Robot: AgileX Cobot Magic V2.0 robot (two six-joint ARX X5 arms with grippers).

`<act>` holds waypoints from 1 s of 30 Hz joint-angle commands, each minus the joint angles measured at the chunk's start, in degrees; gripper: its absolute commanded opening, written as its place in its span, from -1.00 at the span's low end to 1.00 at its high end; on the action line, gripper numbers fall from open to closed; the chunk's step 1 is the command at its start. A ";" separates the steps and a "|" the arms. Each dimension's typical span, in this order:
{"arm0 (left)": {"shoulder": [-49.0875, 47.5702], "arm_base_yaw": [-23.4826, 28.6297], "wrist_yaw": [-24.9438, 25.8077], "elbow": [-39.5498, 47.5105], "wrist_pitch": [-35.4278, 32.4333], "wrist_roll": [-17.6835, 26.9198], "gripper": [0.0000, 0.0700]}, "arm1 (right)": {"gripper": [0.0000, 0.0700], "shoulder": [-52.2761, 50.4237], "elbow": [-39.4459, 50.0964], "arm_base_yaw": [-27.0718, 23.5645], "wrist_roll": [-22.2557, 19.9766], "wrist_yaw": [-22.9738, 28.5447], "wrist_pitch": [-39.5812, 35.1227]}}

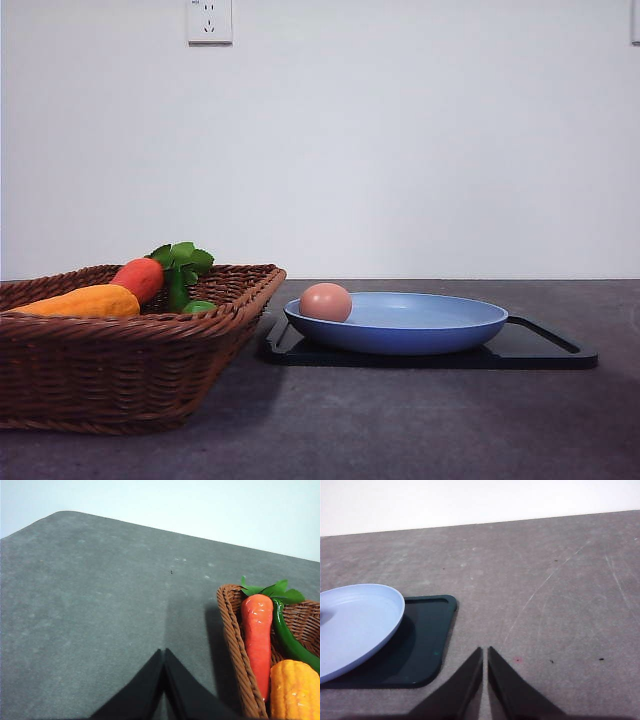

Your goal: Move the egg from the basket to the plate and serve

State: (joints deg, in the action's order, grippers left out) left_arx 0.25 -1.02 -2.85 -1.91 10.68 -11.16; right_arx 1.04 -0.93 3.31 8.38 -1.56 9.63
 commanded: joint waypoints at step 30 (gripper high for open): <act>-0.09 -0.07 0.09 1.25 0.85 -0.09 -1.00 | -1.00 -0.13 0.24 -0.02 0.61 0.07 -0.59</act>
State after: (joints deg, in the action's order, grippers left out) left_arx 0.25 -1.02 -2.85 -1.91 10.68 -11.16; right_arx 1.04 -0.93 3.31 8.40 -1.56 9.61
